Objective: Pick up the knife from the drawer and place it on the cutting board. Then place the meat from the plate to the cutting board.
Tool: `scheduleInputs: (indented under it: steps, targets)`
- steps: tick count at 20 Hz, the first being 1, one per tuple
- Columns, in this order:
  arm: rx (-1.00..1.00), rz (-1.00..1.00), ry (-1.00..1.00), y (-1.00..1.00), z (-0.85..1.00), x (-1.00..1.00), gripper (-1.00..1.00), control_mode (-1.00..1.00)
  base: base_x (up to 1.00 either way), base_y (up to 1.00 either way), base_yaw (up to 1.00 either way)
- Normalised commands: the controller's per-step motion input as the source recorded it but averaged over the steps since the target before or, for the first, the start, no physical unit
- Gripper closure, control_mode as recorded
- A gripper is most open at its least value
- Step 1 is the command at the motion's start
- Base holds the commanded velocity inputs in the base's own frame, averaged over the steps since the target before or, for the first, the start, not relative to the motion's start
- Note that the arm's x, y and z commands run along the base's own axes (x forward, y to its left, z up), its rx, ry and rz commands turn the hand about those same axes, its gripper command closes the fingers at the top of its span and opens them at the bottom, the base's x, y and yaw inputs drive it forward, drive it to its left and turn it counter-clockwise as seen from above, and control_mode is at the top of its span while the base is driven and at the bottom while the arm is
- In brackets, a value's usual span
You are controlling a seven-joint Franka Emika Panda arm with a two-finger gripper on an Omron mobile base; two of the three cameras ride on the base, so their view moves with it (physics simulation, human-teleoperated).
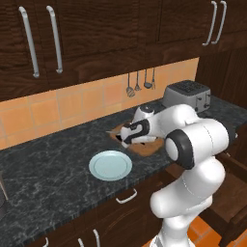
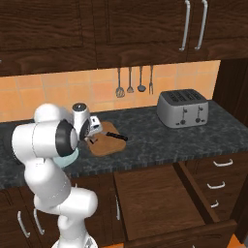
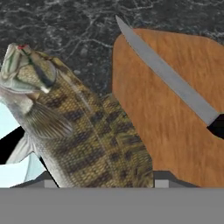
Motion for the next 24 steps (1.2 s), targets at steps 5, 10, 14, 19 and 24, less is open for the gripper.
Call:
scheduleInputs:
  steps: [5, 10, 14, 19, 24]
  targets:
    - [0.00, 0.00, 0.00, -0.27, -0.17, 0.17, 1.00, -1.00, 0.00, 0.00, 0.00]
    - [0.00, 0.00, 0.00, -0.37, -0.18, 0.05, 1.00, -1.00, 0.00, 0.00, 0.00]
    - [0.00, 0.00, 0.02, -0.33, -0.28, 0.17, 1.00, -1.00, 0.00, 0.00, 0.00]
    - [0.00, 0.00, 0.01, -0.07, -0.26, 0.17, 1.00, -1.00, 0.00, 0.00, 0.00]
    - [0.00, 0.00, 0.00, 0.00, -0.23, 0.22, -1.00, -1.00, 0.00, 0.00, 0.00]
